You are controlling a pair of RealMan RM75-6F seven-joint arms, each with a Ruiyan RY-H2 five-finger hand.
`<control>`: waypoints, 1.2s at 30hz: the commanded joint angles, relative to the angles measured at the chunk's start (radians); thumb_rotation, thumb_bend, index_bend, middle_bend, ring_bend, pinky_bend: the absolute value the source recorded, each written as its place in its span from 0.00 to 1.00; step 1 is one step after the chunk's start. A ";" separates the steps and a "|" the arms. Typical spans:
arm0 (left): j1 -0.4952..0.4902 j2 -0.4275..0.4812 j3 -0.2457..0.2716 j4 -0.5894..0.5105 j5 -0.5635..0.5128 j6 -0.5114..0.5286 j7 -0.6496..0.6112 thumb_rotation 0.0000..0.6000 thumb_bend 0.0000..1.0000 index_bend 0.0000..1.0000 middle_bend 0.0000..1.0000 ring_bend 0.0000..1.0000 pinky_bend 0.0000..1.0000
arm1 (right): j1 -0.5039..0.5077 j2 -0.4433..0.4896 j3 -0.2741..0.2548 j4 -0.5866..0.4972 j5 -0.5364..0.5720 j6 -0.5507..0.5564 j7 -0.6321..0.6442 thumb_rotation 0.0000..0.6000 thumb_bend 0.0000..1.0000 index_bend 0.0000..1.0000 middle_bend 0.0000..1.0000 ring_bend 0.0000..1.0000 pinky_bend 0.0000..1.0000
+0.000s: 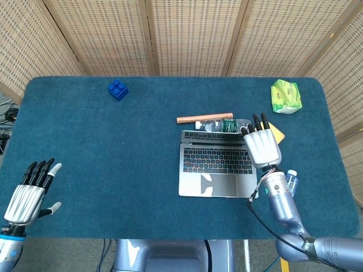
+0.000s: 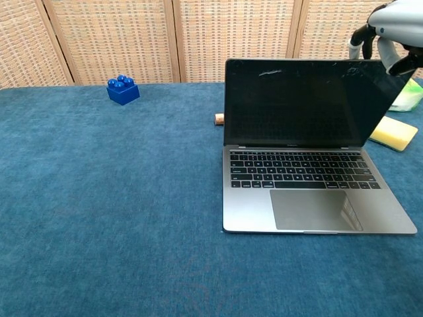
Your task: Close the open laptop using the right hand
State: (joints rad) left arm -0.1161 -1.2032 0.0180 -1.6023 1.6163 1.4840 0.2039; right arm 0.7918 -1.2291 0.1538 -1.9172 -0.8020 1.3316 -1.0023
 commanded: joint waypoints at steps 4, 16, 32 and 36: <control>0.000 0.001 0.002 -0.002 0.004 0.000 0.002 1.00 0.07 0.00 0.00 0.00 0.00 | -0.014 0.002 -0.018 -0.025 -0.016 0.016 -0.006 1.00 1.00 0.31 0.34 0.09 0.07; -0.001 -0.003 0.007 -0.001 0.015 0.000 0.011 1.00 0.07 0.00 0.00 0.00 0.00 | -0.041 -0.003 -0.047 -0.059 0.003 0.036 -0.021 1.00 1.00 0.31 0.34 0.09 0.07; -0.002 -0.006 0.012 0.000 0.029 0.002 0.016 1.00 0.07 0.00 0.00 0.00 0.00 | -0.079 -0.013 -0.087 -0.086 -0.045 0.080 -0.039 1.00 1.00 0.31 0.34 0.09 0.07; -0.001 -0.006 0.013 -0.002 0.031 0.002 0.017 1.00 0.07 0.00 0.00 0.00 0.00 | -0.097 -0.012 -0.101 -0.097 -0.065 0.093 -0.035 1.00 1.00 0.31 0.34 0.09 0.07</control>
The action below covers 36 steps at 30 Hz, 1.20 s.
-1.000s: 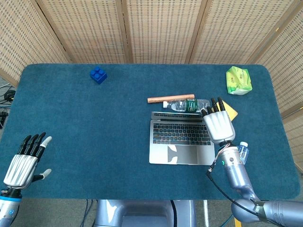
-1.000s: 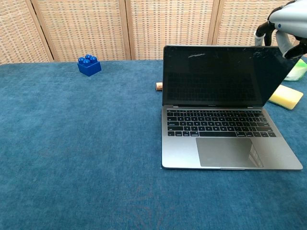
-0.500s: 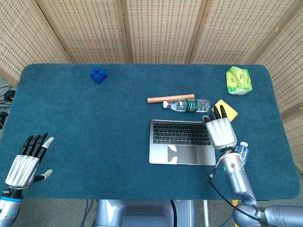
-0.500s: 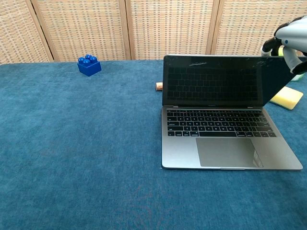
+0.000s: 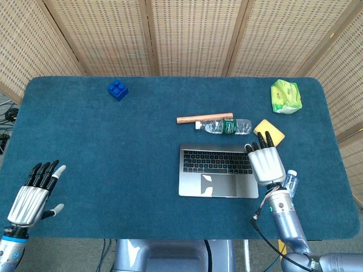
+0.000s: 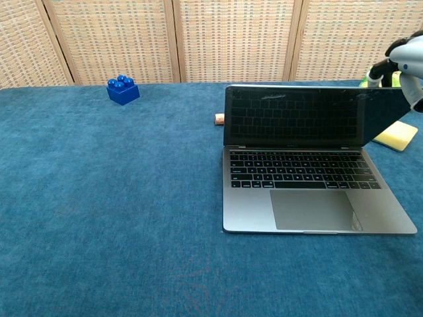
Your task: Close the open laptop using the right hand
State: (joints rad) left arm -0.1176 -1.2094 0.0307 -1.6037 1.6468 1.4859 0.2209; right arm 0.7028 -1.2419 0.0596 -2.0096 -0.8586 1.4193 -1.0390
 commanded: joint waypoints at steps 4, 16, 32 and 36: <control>0.000 0.000 0.001 -0.001 0.004 0.001 0.001 1.00 0.07 0.00 0.00 0.00 0.00 | -0.029 -0.003 -0.022 -0.009 -0.028 0.013 0.015 1.00 1.00 0.31 0.34 0.09 0.07; 0.000 -0.001 0.008 -0.003 0.018 0.003 0.005 1.00 0.07 0.00 0.00 0.00 0.00 | -0.078 -0.027 -0.065 0.000 -0.083 0.031 0.028 1.00 1.00 0.31 0.34 0.09 0.07; 0.002 -0.001 0.010 -0.006 0.028 0.010 0.006 1.00 0.07 0.00 0.00 0.00 0.00 | -0.139 -0.061 -0.096 0.046 -0.134 0.007 0.076 1.00 1.00 0.31 0.34 0.09 0.08; 0.004 0.000 0.010 -0.008 0.032 0.015 0.005 1.00 0.07 0.00 0.00 0.00 0.00 | -0.148 -0.071 -0.100 0.053 -0.142 -0.002 0.085 1.00 1.00 0.31 0.34 0.09 0.08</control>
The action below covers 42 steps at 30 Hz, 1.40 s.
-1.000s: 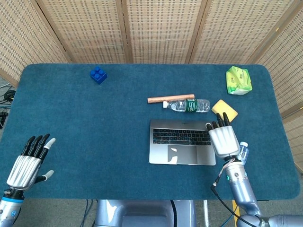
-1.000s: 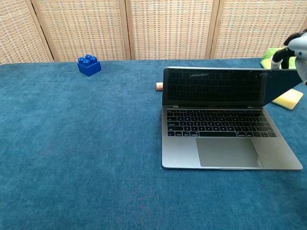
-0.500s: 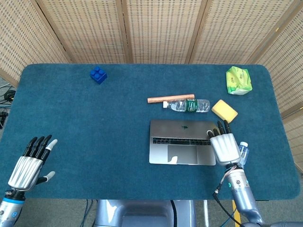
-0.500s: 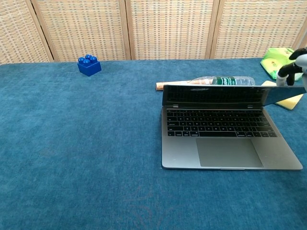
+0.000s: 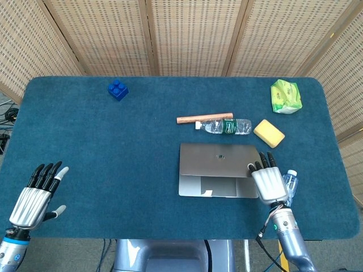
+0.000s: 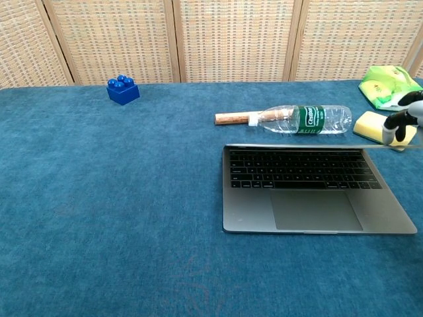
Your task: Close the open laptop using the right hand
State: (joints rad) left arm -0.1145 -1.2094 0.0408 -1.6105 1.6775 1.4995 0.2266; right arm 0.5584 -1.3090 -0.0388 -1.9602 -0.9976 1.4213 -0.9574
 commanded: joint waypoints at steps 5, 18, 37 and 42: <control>0.002 0.001 0.001 -0.002 0.005 0.003 0.003 1.00 0.07 0.00 0.00 0.00 0.00 | -0.016 -0.018 -0.007 0.024 -0.013 -0.016 0.020 1.00 1.00 0.31 0.34 0.09 0.08; -0.003 0.002 -0.003 -0.003 0.001 -0.004 0.004 1.00 0.07 0.00 0.00 0.00 0.00 | -0.048 -0.070 -0.022 0.108 -0.029 -0.060 0.065 1.00 1.00 0.31 0.34 0.09 0.08; -0.003 0.002 -0.003 -0.003 0.001 -0.004 0.004 1.00 0.07 0.00 0.00 0.00 0.00 | -0.086 -0.137 -0.032 0.207 -0.052 -0.117 0.103 1.00 1.00 0.31 0.34 0.09 0.08; -0.003 0.002 -0.003 -0.003 0.001 -0.004 0.004 1.00 0.08 0.00 0.00 0.00 0.00 | -0.094 -0.159 -0.034 0.236 -0.058 -0.134 0.110 1.00 1.00 0.31 0.34 0.09 0.08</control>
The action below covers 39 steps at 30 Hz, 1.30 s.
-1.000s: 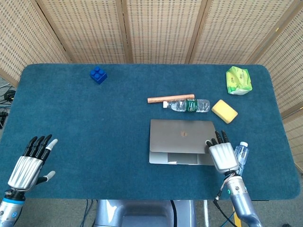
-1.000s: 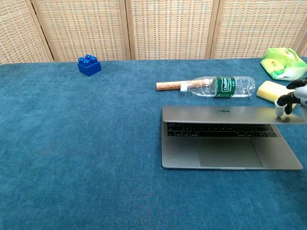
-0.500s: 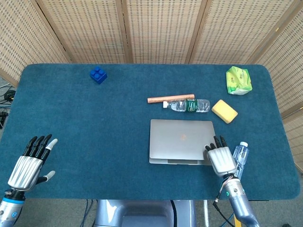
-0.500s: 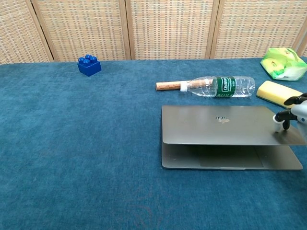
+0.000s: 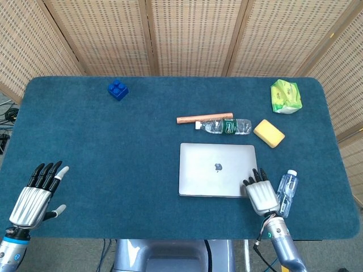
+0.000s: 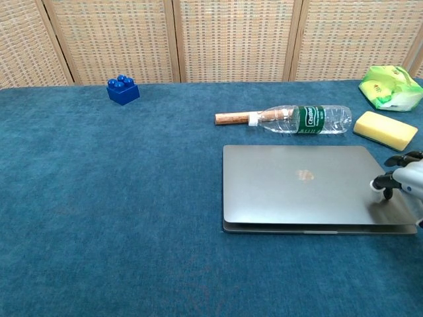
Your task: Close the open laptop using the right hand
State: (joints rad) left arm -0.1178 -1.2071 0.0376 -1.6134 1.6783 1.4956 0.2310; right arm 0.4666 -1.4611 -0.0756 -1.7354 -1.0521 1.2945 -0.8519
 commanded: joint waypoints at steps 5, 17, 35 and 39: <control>0.000 0.000 0.000 0.000 0.000 0.000 0.000 1.00 0.08 0.00 0.00 0.00 0.00 | -0.007 -0.013 0.008 0.026 -0.015 -0.014 0.008 1.00 1.00 0.31 0.34 0.09 0.08; 0.000 0.000 0.000 0.000 0.000 0.000 0.000 1.00 0.07 0.00 0.00 0.00 0.00 | -0.023 0.108 0.060 -0.082 -0.114 0.092 -0.009 1.00 1.00 0.31 0.30 0.09 0.08; 0.000 0.000 0.000 0.000 0.000 0.000 0.000 1.00 0.07 0.00 0.00 0.00 0.00 | -0.172 0.201 0.048 0.083 -0.360 0.255 0.399 1.00 0.15 0.00 0.00 0.00 0.00; 0.000 0.000 0.000 0.000 0.000 0.000 0.000 1.00 0.07 0.00 0.00 0.00 0.00 | -0.239 0.220 0.016 0.136 -0.425 0.320 0.550 1.00 0.10 0.00 0.00 0.00 0.00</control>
State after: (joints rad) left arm -0.1177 -1.2071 0.0374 -1.6134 1.6784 1.4954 0.2310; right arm 0.2839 -1.2593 -0.0331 -1.6490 -1.4178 1.5605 -0.4041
